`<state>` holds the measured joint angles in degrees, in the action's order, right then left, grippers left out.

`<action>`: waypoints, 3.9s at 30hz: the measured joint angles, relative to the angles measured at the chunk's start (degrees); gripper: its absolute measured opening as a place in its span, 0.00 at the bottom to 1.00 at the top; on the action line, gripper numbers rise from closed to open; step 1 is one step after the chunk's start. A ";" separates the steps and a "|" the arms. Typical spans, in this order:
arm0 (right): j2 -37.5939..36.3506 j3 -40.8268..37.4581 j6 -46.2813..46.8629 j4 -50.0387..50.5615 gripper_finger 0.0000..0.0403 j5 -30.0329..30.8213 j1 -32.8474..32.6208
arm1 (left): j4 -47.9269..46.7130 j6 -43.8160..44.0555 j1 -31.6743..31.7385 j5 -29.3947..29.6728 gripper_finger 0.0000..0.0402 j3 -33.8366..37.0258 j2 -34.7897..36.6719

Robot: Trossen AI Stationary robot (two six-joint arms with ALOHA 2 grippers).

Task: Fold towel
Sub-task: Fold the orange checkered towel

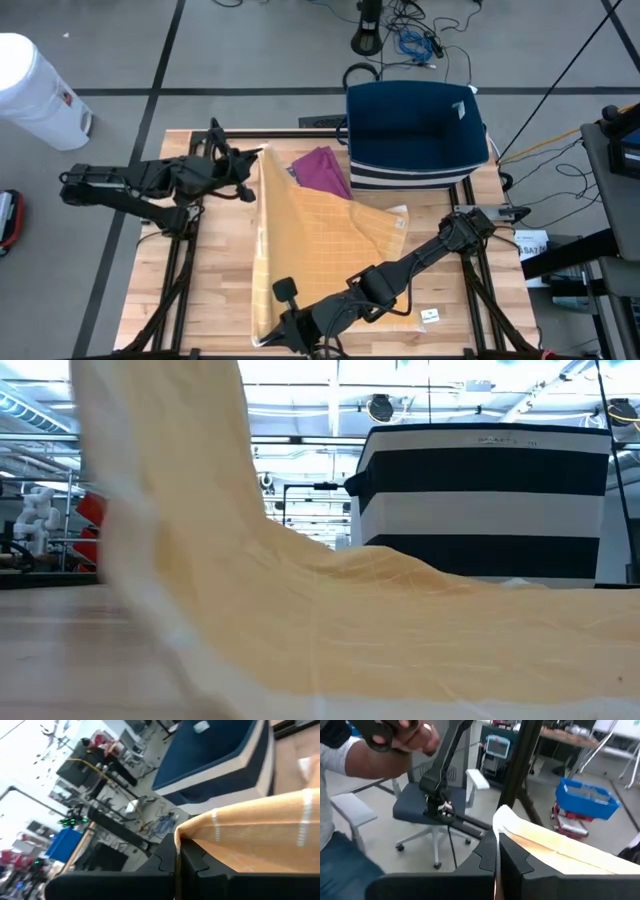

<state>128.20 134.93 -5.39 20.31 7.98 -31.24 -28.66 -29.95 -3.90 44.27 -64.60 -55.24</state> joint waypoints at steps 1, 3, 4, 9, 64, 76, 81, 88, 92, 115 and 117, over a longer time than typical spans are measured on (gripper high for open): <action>0.00 0.00 -0.58 -0.75 0.00 0.08 0.02 | 0.68 -0.41 0.21 0.46 0.00 0.00 -0.10; 0.00 0.00 -2.47 -2.09 0.00 0.06 0.13 | 2.38 -0.59 0.51 0.77 0.00 0.00 -0.07; 0.00 0.00 -3.87 -3.18 0.00 0.06 0.13 | 3.92 -0.59 0.63 0.80 0.00 0.00 0.09; -0.04 0.02 -9.12 -9.38 0.00 -0.41 0.54 | 8.56 -1.67 1.05 2.06 0.00 0.00 0.67; 1.07 0.00 1.31 6.60 0.28 -18.08 9.81 | -28.70 7.23 11.60 1.54 0.00 -0.02 0.50; 2.69 -3.53 0.42 16.67 0.30 -6.75 7.87 | -27.78 7.14 11.92 -2.24 0.00 -0.02 0.51; 5.25 -10.33 -1.44 11.35 0.30 -3.43 10.20 | -27.33 7.94 11.87 -5.78 0.00 -0.02 -0.08; 7.08 -23.55 0.63 -4.32 0.30 -3.53 17.62 | -27.85 8.35 11.87 -7.08 0.00 -0.02 -0.84; 6.71 -30.38 4.56 -14.46 0.30 -5.18 21.28 | -27.84 8.56 11.87 -8.56 0.00 -0.02 -0.81; 10.80 -34.27 0.54 -25.69 0.30 -2.70 21.53 | -26.58 8.59 11.87 -11.21 0.00 -0.04 -5.83; 10.80 -34.27 0.33 -25.59 0.30 -3.39 21.51 | -26.66 8.56 11.87 -11.24 0.00 -0.02 -6.36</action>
<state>139.00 100.66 -5.05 -5.28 4.59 -9.74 -55.32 -21.39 7.97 33.04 -64.62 -61.59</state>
